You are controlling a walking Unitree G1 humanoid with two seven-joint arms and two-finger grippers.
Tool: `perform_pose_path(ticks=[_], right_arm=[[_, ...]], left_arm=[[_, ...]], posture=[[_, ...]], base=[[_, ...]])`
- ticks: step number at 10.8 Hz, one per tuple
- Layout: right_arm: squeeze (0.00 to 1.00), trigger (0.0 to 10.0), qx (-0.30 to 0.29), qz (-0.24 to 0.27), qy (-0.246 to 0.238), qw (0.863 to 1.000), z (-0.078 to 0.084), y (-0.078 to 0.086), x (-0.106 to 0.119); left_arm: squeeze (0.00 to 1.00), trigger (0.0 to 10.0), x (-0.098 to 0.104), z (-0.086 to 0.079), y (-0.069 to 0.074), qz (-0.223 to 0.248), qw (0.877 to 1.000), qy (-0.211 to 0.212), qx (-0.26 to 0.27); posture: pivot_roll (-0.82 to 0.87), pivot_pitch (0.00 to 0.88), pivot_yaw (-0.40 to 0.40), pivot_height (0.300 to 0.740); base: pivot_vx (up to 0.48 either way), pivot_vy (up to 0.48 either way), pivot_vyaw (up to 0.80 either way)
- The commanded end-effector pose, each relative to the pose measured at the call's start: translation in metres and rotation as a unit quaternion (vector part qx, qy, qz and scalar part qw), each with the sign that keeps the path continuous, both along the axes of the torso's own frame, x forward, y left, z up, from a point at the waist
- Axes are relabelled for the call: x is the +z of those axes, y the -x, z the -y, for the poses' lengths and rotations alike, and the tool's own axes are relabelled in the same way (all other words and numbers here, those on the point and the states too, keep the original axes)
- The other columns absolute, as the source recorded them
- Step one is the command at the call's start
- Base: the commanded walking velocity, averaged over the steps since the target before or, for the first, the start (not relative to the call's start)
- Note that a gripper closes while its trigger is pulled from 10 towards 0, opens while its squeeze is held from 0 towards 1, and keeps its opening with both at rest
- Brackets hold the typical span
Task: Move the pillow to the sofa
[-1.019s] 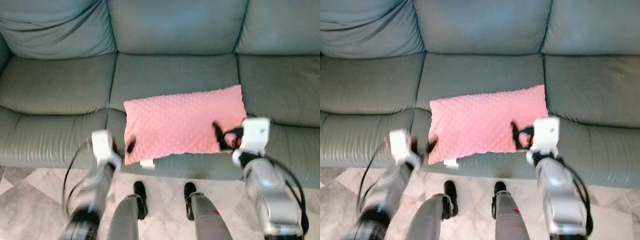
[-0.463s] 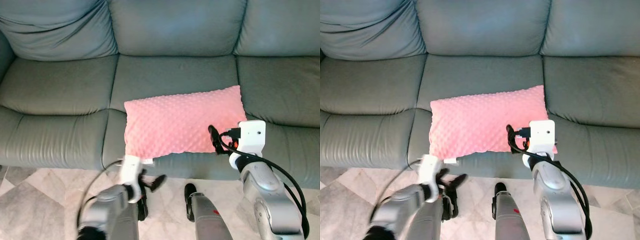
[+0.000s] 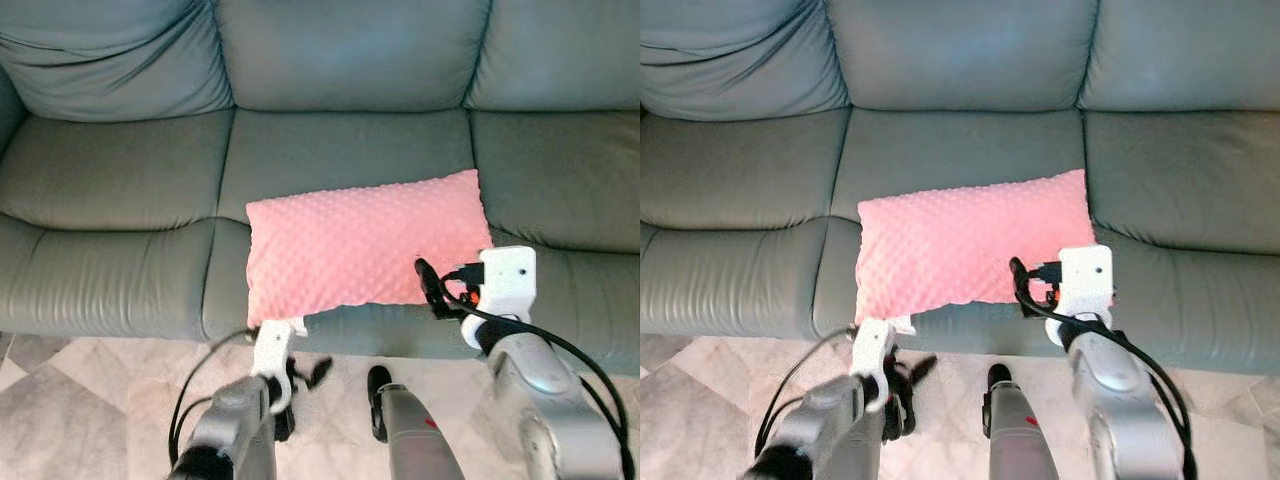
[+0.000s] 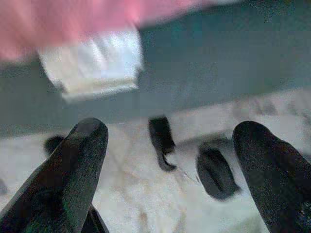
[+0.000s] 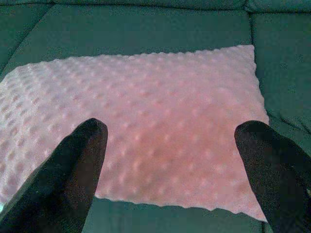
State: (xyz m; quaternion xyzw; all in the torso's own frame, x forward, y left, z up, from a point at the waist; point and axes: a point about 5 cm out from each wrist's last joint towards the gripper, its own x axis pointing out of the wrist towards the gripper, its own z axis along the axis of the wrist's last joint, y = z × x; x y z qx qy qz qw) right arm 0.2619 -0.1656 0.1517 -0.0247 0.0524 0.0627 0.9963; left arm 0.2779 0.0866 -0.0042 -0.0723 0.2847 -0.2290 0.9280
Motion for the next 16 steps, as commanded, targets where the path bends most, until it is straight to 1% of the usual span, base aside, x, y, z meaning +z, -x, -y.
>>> perform_pose_path(ticks=[1,2,5,8,10,11,15,16], right_arm=[[0.0,10.0,0.002,-0.01,-0.004,1.0,0.0,0.005,-0.002],[0.0,10.0,0.001,-0.009,-0.004,1.0,-0.001,0.003,0.001],[0.0,10.0,0.001,-0.011,-0.003,1.0,0.0,0.002,0.003],[0.0,10.0,0.003,-0.015,-0.002,1.0,-0.002,0.001,0.001],[0.0,10.0,0.005,-0.014,-0.003,1.0,-0.004,0.0,0.001],[0.0,10.0,0.006,-0.014,-0.003,1.0,-0.004,0.0,0.001],[0.0,10.0,0.008,-0.017,-0.003,1.0,-0.005,-0.001,-0.001],[0.0,10.0,0.008,-0.017,-0.003,1.0,-0.004,-0.001,-0.002]], left_arm=[[0.0,10.0,-0.018,-0.006,0.015,-0.033,0.999,-0.015,0.025],[0.0,10.0,-0.017,-0.006,0.009,-0.022,0.998,-0.027,0.042],[0.0,10.0,-0.011,-0.007,-0.002,-0.003,0.996,-0.041,0.08],[0.0,10.0,-0.004,-0.022,-0.013,0.026,0.99,-0.076,0.12],[0.0,10.0,0.002,-0.027,-0.019,0.037,0.984,-0.073,0.157],[0.0,10.0,0.008,-0.026,-0.025,0.049,0.983,-0.065,0.162],[0.0,10.0,0.008,-0.024,-0.024,0.052,0.984,-0.062,0.159],[0.0,10.0,0.007,-0.025,-0.022,0.055,0.986,-0.049,0.151]], posture=[[-0.28,0.519,0.092,0.74],[-0.28,0.521,0.092,0.74],[-0.29,0.519,0.082,0.74],[-0.28,0.517,0.08,0.74],[-0.28,0.511,0.078,0.74],[-0.28,0.51,0.077,0.74],[-0.28,0.506,0.078,0.74],[-0.28,0.502,0.08,0.74]], base=[[0.0,0.0,0.0],[0.0,0.0,0.0],[0.0,0.0,0.0],[0.0,0.0,0.0],[0.0,0.0,0.0],[0.0,0.0,0.0],[0.0,0.0,0.0],[0.0,0.0,0.0]])
